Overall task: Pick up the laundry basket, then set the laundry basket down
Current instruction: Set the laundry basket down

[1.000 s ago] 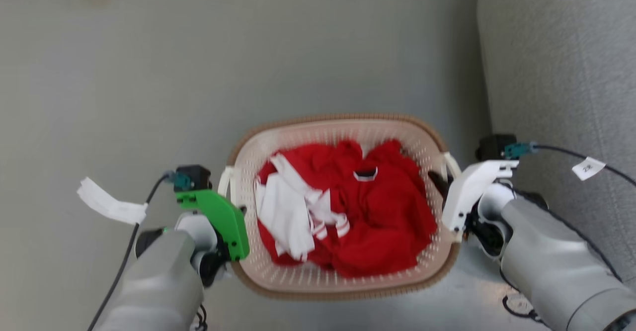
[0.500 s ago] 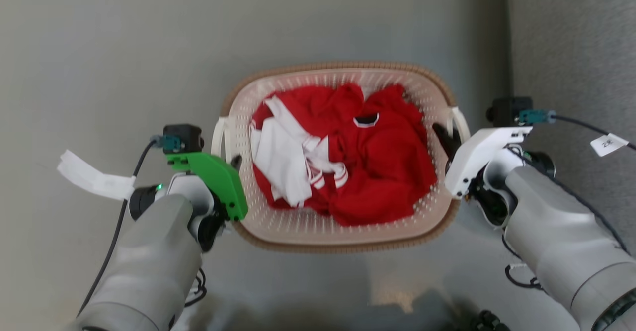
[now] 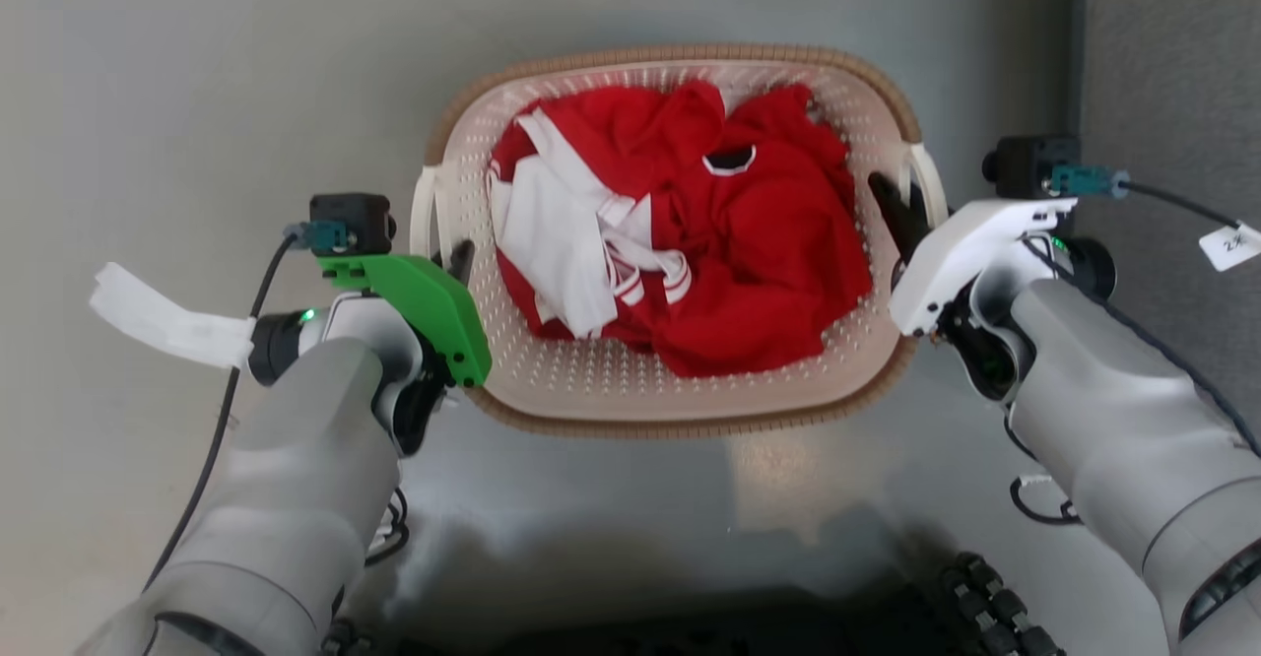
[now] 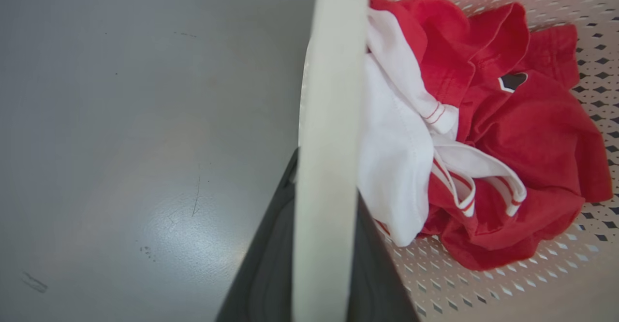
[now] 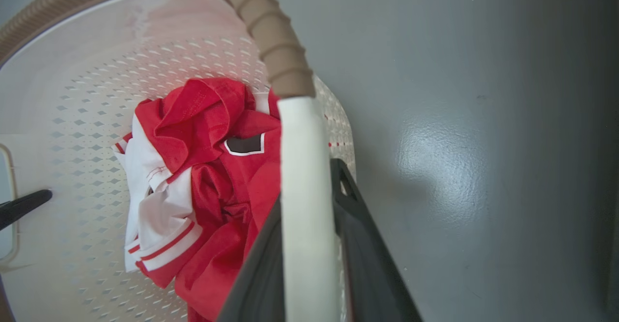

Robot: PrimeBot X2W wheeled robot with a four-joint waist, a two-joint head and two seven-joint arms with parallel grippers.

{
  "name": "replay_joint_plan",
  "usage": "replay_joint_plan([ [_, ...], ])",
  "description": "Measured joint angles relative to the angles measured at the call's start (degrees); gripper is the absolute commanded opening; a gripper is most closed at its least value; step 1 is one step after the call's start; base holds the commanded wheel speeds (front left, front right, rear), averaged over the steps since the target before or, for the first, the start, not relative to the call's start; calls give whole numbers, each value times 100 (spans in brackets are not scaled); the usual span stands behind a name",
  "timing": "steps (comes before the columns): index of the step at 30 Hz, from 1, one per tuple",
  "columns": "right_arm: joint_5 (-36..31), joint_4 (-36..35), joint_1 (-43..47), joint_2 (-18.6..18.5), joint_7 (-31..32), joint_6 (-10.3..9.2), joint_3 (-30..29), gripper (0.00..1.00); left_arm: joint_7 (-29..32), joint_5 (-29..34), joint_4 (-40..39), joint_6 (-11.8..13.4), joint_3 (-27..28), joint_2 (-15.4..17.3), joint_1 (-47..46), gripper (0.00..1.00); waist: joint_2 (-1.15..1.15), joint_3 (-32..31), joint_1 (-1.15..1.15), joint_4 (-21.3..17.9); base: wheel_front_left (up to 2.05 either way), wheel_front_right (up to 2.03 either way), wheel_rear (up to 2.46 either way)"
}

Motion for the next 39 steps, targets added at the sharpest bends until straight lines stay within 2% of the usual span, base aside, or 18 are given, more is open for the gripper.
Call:
replay_joint_plan([
  [16,-1,43,-218,-38,-199,0,102,0,-194,23,43,46,-151,2,-276,0,0,573,0,58,0,0,0],
  [18,0,57,-222,-37,-199,1,105,50,-196,23,48,46,-157,2,-276,56,0,576,0,61,0,0,0],
  [19,0,78,-224,-40,-199,10,120,100,-199,23,56,46,-160,4,-279,100,0,577,0,63,0,0,0],
  [24,5,166,-226,-133,-225,18,134,100,-229,-2,135,46,-165,135,-308,100,0,567,0,68,0,0,0],
  [39,85,258,-287,-14,-267,19,218,100,-331,-36,275,46,-226,131,-322,100,0,354,0,36,0,0,0],
])
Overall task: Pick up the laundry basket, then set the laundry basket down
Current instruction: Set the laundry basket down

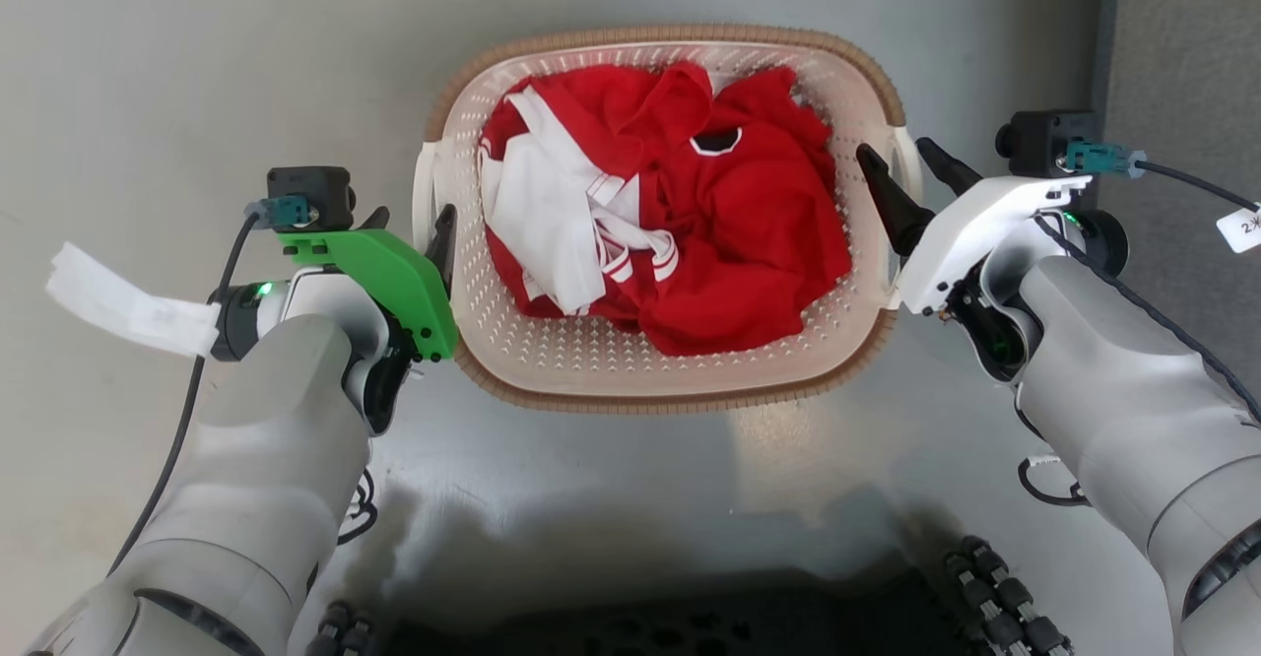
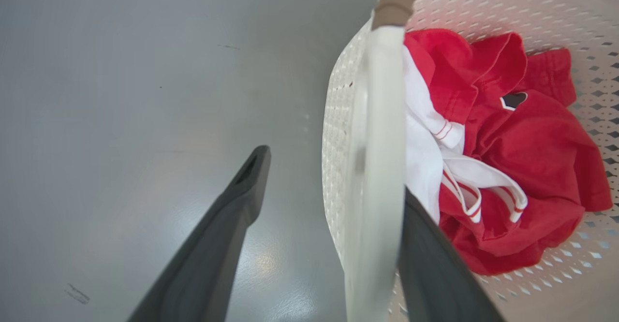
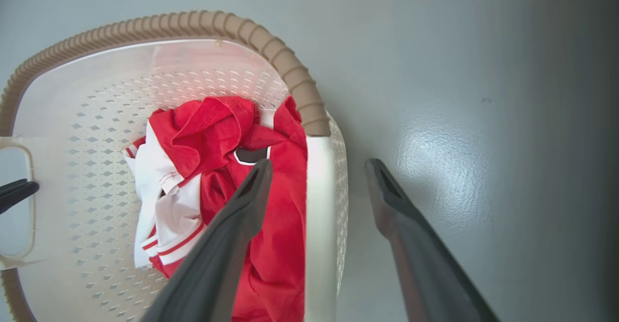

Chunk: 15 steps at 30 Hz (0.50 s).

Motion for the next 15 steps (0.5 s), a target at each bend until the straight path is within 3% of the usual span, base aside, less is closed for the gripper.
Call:
replay_joint_plan([
  [15,212,140,400,-5,-34,0,-114,100,-350,-216,123,-58,-8,0,395,100,0,-876,0,-32,0,0,0],
])
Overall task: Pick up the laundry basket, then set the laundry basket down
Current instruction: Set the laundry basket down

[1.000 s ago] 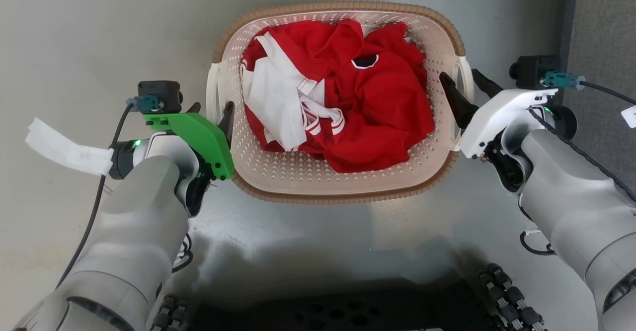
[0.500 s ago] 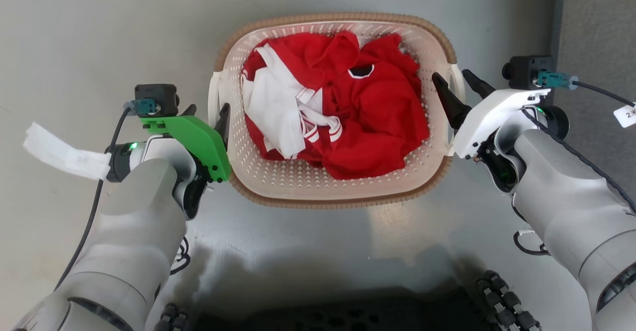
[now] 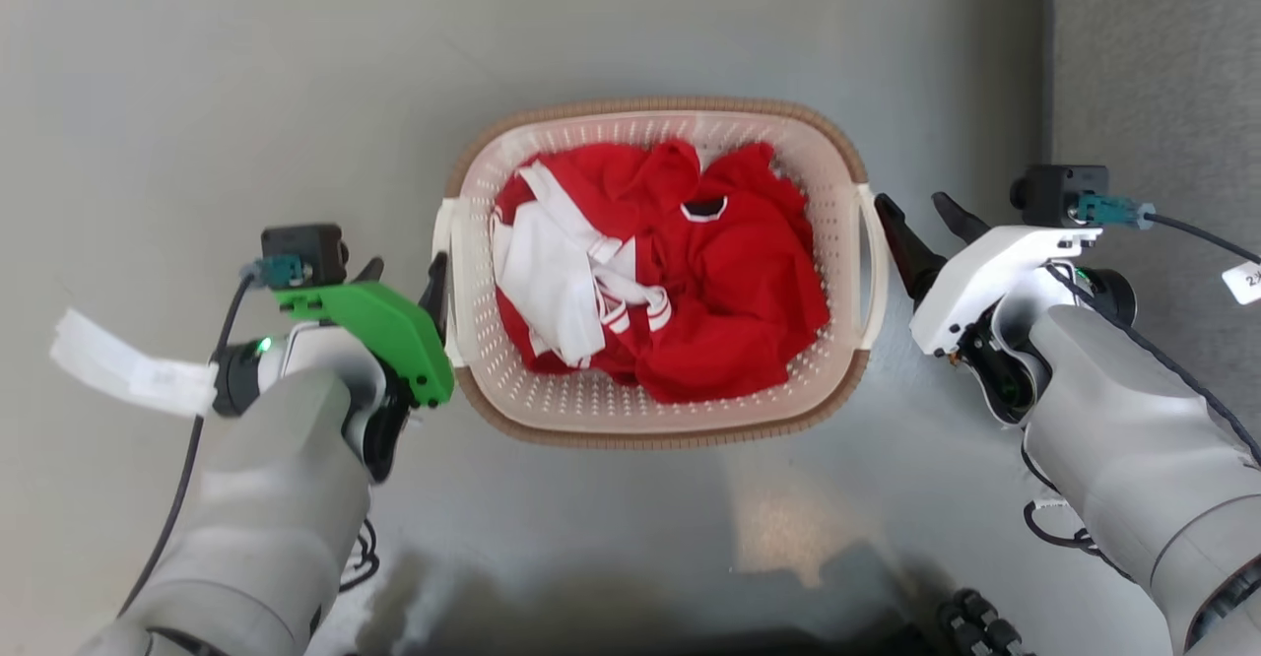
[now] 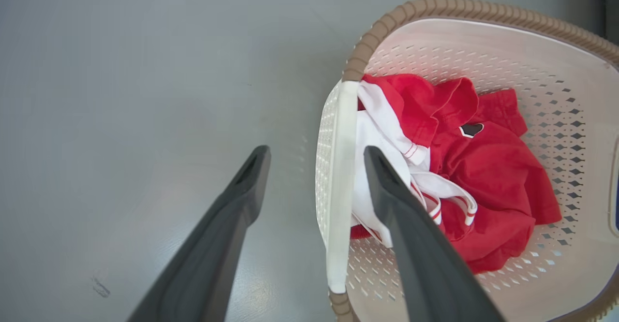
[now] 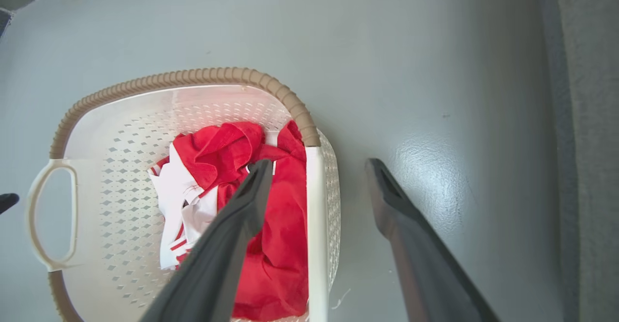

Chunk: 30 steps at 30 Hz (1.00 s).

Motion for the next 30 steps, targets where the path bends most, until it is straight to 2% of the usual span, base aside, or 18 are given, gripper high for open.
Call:
replay_joint_plan([
  [10,4,-387,122,-111,-9,0,-294,100,-155,-26,48,-57,5,1,294,100,0,-744,0,-23,0,0,0],
  [20,-223,-784,650,-243,-14,-1,-565,100,-204,53,-64,-108,5,2,601,100,0,-1518,0,-14,0,0,0],
  [30,-516,-1149,1113,-245,-14,-1,-888,100,-204,321,-724,-108,493,259,834,100,0,-2302,0,38,0,0,0],
])
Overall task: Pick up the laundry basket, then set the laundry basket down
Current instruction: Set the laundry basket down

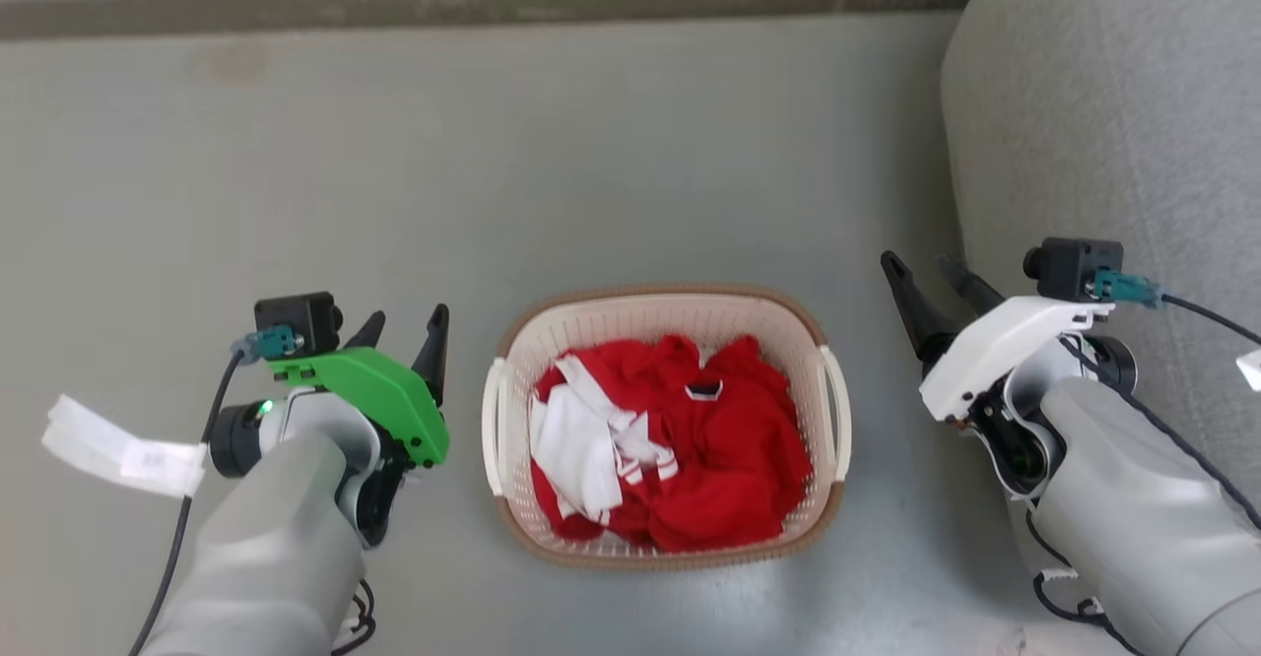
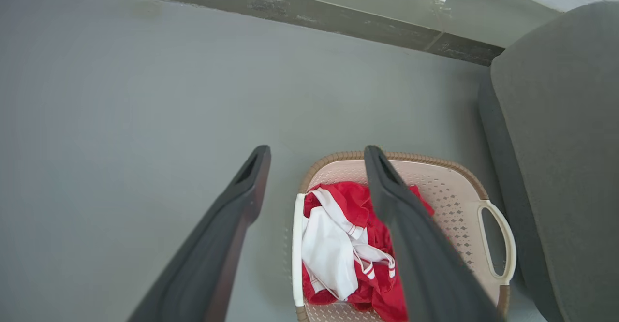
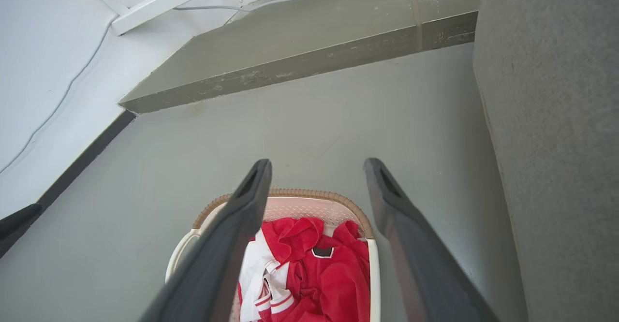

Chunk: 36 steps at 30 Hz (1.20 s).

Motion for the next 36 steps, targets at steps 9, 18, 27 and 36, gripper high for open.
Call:
replay_joint_plan([
  [9,-271,-363,447,-38,0,0,-409,100,0,361,-590,10,414,138,450,100,0,-686,0,58,0,0,0],
  [18,-765,-1021,619,-104,0,0,-936,100,0,791,-1495,198,968,337,784,100,0,-1149,0,92,0,0,0],
  [27,-1209,-1704,939,-116,-1,-75,-1507,100,-1,1374,-2452,441,1538,426,1185,100,0,-1295,0,57,0,0,0],
  [36,-1633,-2251,1397,-74,-2,-263,-2012,100,-16,1878,-3452,515,2017,407,1724,100,0,-1369,0,46,0,0,0],
])
